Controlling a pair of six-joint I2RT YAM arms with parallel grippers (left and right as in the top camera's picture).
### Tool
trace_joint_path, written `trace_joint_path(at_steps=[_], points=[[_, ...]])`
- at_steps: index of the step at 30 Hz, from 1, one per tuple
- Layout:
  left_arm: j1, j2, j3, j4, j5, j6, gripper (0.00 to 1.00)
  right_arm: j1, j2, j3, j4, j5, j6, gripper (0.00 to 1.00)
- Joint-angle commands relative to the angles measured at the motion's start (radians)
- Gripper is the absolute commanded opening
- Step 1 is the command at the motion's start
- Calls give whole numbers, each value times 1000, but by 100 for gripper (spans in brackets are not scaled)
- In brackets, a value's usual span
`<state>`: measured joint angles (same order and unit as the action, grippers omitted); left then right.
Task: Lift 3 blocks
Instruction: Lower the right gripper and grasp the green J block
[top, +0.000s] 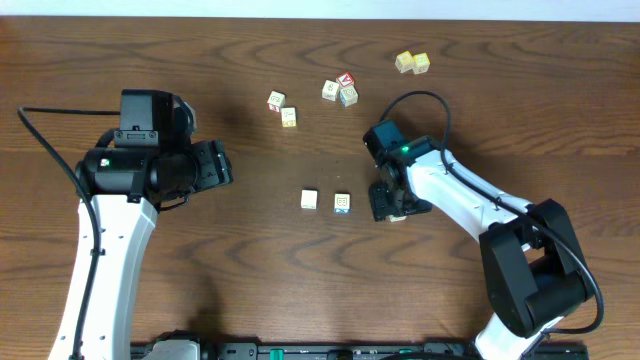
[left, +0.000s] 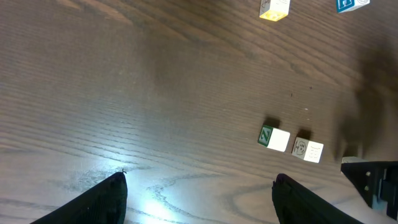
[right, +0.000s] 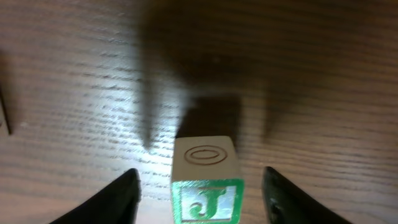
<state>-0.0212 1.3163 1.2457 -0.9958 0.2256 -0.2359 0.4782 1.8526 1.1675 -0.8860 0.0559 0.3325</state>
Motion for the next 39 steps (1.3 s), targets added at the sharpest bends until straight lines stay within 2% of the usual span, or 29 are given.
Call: trace_joint_path(at_steps=[1, 2, 4, 13, 25, 30, 39], points=[[5, -2, 18, -6, -6, -6, 75, -31, 16, -6, 8, -24, 0, 47], [5, -2, 18, -6, -6, -6, 75, -39, 16, -6, 8, -32, 0, 43], [5, -2, 18, -6, -6, -6, 75, -52, 16, -6, 7, -39, 0, 41], [5, -2, 18, -6, -6, -6, 75, -71, 16, -23, 15, -116, -57, 45], [5, -2, 18, -13, -6, -6, 75, -72, 16, -94, 84, -116, 4, 44], [5, -2, 18, -13, -6, -6, 75, -76, 16, -93, 100, -114, 47, 33], [5, -2, 18, -13, -6, -6, 75, -100, 16, -81, 98, -115, 82, 24]])
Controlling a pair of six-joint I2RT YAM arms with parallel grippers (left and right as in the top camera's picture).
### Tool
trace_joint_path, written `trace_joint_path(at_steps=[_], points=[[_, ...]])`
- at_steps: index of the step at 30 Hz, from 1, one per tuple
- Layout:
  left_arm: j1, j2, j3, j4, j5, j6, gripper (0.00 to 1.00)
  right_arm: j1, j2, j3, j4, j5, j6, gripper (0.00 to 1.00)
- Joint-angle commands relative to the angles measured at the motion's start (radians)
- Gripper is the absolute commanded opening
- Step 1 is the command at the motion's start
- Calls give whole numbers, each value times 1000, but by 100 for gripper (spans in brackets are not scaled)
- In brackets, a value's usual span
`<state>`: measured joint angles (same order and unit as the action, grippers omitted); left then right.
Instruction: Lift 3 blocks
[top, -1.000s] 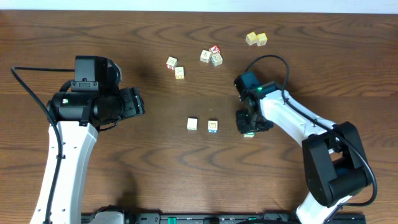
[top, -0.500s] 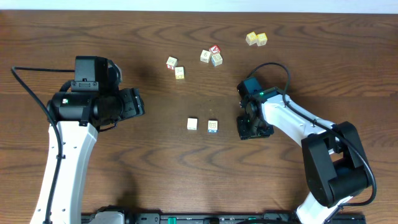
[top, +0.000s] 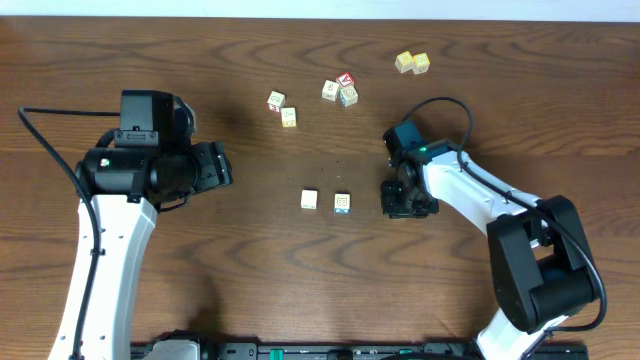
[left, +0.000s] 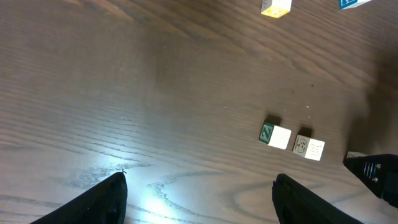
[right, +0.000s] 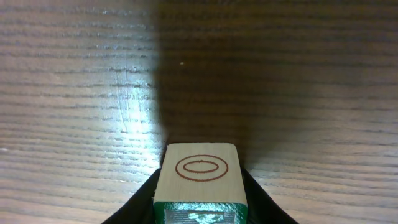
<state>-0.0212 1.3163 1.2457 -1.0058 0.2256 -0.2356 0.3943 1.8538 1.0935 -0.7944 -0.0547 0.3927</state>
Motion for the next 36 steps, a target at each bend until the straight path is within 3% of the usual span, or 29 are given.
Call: trace_joint_path(at_steps=[1, 18, 36], points=[[5, -2, 18, -3, -6, -6, 75, -19, 14, -5, 13, -3, 17, 24], [5, -2, 18, -3, -6, -6, 75, -75, 14, 98, -6, -2, -84, 24], [5, -2, 18, -6, -6, -6, 75, -72, 17, 88, -38, 50, -83, 27]])
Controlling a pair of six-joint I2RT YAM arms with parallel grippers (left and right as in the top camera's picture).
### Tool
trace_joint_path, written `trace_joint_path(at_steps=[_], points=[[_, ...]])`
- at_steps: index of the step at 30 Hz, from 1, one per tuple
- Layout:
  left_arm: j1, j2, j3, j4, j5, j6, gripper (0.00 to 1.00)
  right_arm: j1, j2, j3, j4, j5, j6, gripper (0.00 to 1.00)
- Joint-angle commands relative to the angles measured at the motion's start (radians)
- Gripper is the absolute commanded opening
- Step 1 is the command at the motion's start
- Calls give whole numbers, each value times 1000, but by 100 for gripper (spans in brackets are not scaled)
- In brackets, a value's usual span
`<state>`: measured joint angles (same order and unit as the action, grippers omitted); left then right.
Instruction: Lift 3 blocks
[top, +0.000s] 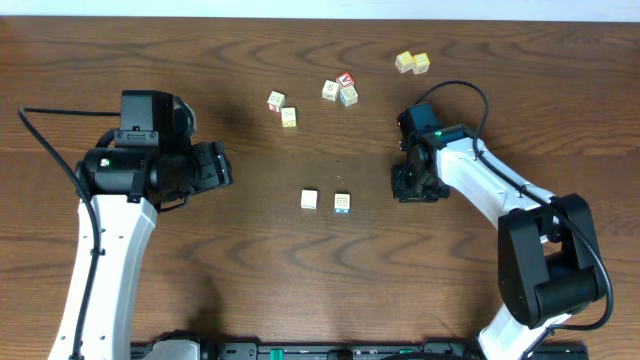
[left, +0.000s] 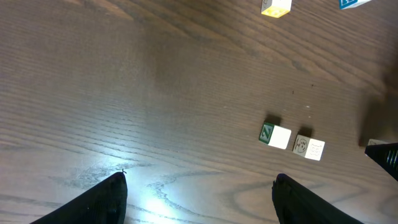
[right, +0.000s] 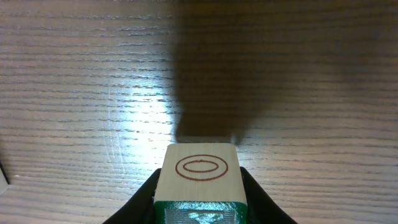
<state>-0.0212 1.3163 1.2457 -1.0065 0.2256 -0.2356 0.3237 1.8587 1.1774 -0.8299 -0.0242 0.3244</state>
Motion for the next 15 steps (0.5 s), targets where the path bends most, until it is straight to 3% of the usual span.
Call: trace_joint_path(at_steps=[1, 15], points=[[5, -2, 18, -6, -6, -6, 75, -1, 12, 4, -2, 19, -14, 27], [5, -2, 18, -10, -6, -6, 75, 20, 40, -28, 37, 28, 42, 29]])
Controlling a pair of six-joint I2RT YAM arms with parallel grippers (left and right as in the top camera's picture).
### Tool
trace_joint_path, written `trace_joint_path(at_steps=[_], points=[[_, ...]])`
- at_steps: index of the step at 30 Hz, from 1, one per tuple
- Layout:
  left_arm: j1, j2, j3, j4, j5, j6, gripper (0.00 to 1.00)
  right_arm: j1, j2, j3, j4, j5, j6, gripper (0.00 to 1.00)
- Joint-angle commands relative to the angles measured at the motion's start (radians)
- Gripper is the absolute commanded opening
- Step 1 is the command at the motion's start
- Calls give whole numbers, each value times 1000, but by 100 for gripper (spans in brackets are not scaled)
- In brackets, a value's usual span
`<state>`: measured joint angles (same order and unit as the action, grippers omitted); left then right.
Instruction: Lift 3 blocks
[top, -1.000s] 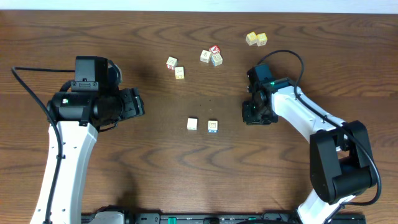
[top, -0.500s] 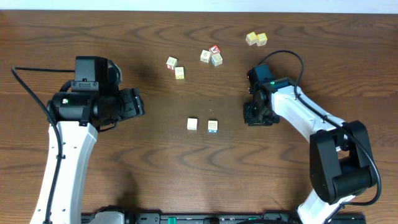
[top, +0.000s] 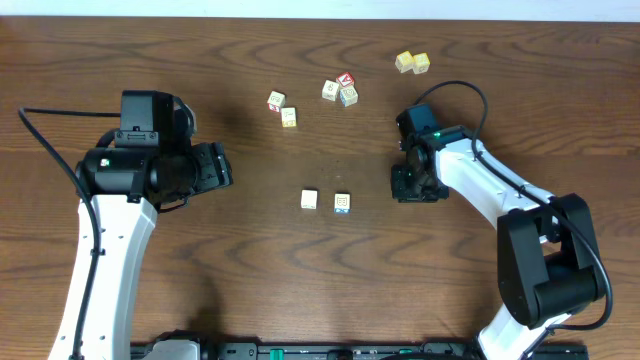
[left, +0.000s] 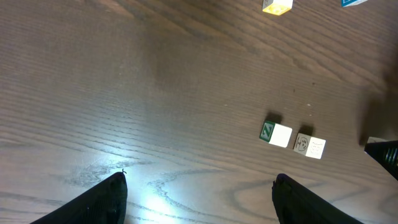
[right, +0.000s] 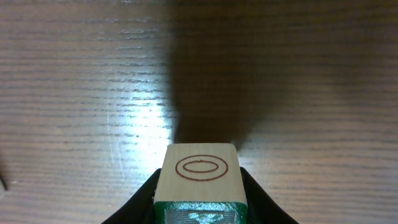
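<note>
My right gripper (top: 412, 186) is shut on a wooden block (right: 199, 180) that bears a red oval ring on one face and green on another; the block hangs above the table with its shadow below. Two more blocks (top: 309, 200) (top: 342, 202) lie side by side at the table's middle, left of that gripper; the left wrist view shows them too, a green-lettered block (left: 275, 134) and a pale block (left: 309, 147). My left gripper (left: 199, 193) stands open and empty over bare wood at the left.
More blocks lie at the back: a pair (top: 281, 108), a cluster of three (top: 340, 89) and two yellow ones (top: 411, 62). The right arm's black cable (top: 455, 95) loops above its wrist.
Hardly anything has changed: the right gripper still holds the block above the table at the same spot, and the left arm has stayed where it was.
At first my right gripper stood open around the block on the table, right of the middle pair. Then it was shut on the block. Later it held the block farther back and right, clear of the wood, where it remains.
</note>
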<state>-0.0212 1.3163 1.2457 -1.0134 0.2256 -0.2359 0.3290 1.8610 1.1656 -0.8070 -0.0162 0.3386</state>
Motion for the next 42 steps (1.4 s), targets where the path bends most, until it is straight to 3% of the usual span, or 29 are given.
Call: trace_joint_path(at_steps=[1, 7, 12, 16, 21, 24, 26, 30, 33, 42], points=[[5, -2, 18, -3, -6, -6, 75, 15, 39, -16, 18, 19, 29, 29], [5, -2, 18, -3, -6, -6, 75, 6, 39, -16, 22, 35, 31, 34], [5, -2, 18, -3, -6, -6, 75, 3, 39, -15, 22, 35, 31, 49], [5, -2, 18, -3, -6, -6, 75, 3, 39, 18, -5, 39, 21, 55], [5, -2, 18, -3, -6, -6, 75, 4, 36, 229, -212, 55, -7, 61], [5, -2, 18, -3, -6, -6, 75, 12, 36, 363, -338, -59, -9, 62], [5, -2, 18, -3, -6, -6, 75, 41, 36, 378, -333, -175, -16, 64], [5, -2, 18, -3, -6, -10, 75, 157, 43, 299, -208, -183, 156, 64], [5, -2, 18, -7, -6, -10, 75, 242, 43, 235, -129, -65, 321, 65], [5, -2, 18, -25, -6, -10, 75, 342, 49, 147, -21, 51, 454, 64]])
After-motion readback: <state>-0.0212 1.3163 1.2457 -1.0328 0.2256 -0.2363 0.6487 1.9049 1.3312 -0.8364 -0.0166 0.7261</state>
